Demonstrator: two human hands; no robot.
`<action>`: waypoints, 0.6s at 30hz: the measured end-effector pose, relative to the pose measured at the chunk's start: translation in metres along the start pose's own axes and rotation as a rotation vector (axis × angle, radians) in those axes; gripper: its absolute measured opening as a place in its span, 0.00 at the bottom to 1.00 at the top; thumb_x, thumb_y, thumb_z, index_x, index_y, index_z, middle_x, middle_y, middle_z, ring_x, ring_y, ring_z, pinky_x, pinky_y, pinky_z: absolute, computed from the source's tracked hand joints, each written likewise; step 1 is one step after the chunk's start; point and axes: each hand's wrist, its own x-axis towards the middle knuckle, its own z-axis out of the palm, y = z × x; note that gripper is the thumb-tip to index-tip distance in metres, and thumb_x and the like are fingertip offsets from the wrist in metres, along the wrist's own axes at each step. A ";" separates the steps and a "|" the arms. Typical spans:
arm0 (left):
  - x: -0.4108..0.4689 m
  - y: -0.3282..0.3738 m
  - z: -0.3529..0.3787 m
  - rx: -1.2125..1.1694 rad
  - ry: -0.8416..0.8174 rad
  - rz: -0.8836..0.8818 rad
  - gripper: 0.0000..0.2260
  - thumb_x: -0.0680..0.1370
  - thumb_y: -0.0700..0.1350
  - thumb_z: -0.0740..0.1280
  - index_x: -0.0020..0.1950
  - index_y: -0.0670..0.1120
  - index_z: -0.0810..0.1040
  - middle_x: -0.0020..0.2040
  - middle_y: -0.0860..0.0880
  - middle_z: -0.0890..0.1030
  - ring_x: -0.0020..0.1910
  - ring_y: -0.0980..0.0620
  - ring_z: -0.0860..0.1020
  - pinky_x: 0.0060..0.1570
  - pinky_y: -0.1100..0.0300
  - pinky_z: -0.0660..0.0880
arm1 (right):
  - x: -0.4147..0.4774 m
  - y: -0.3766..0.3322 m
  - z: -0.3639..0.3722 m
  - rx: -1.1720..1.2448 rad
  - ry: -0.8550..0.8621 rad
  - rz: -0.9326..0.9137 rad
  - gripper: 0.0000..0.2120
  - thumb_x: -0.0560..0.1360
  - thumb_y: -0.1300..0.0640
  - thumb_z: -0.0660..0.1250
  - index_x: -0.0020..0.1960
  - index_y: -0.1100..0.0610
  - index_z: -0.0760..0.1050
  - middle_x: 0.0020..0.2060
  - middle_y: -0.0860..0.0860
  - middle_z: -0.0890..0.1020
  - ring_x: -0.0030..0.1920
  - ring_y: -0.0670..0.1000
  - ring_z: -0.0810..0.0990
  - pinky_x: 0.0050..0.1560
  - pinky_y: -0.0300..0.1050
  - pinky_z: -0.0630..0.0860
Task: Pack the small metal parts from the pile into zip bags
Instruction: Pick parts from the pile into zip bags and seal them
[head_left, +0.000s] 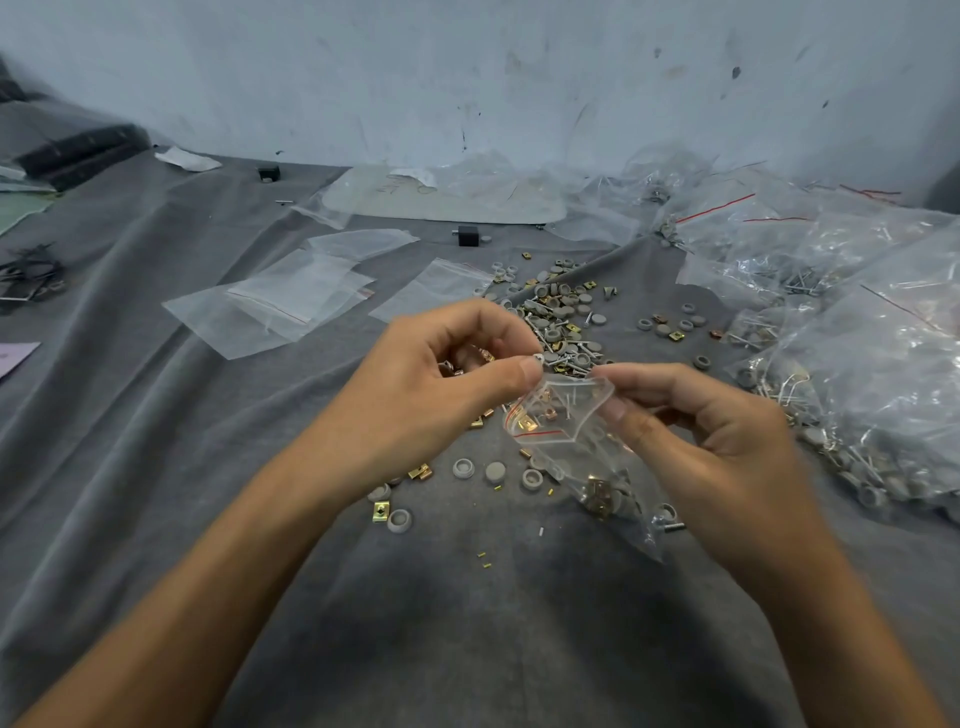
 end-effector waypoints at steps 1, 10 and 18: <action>0.000 0.000 -0.002 0.022 -0.026 -0.007 0.04 0.75 0.49 0.73 0.50 0.54 0.84 0.38 0.59 0.79 0.35 0.59 0.71 0.35 0.69 0.69 | 0.000 0.001 0.000 0.002 0.002 -0.001 0.08 0.74 0.54 0.74 0.53 0.46 0.85 0.43 0.42 0.87 0.43 0.42 0.84 0.45 0.33 0.78; 0.010 -0.027 -0.057 0.219 0.237 -0.061 0.04 0.80 0.47 0.68 0.50 0.54 0.83 0.42 0.48 0.82 0.38 0.57 0.76 0.36 0.68 0.74 | 0.000 0.008 -0.005 -0.019 0.013 0.025 0.12 0.77 0.57 0.74 0.55 0.42 0.84 0.46 0.44 0.87 0.47 0.48 0.86 0.47 0.45 0.83; 0.009 -0.070 -0.048 0.844 -0.048 -0.223 0.02 0.79 0.51 0.70 0.50 0.58 0.81 0.44 0.59 0.79 0.47 0.57 0.77 0.42 0.59 0.70 | 0.000 0.006 -0.004 -0.027 0.008 0.012 0.11 0.76 0.56 0.74 0.54 0.41 0.85 0.45 0.42 0.87 0.45 0.46 0.85 0.45 0.35 0.80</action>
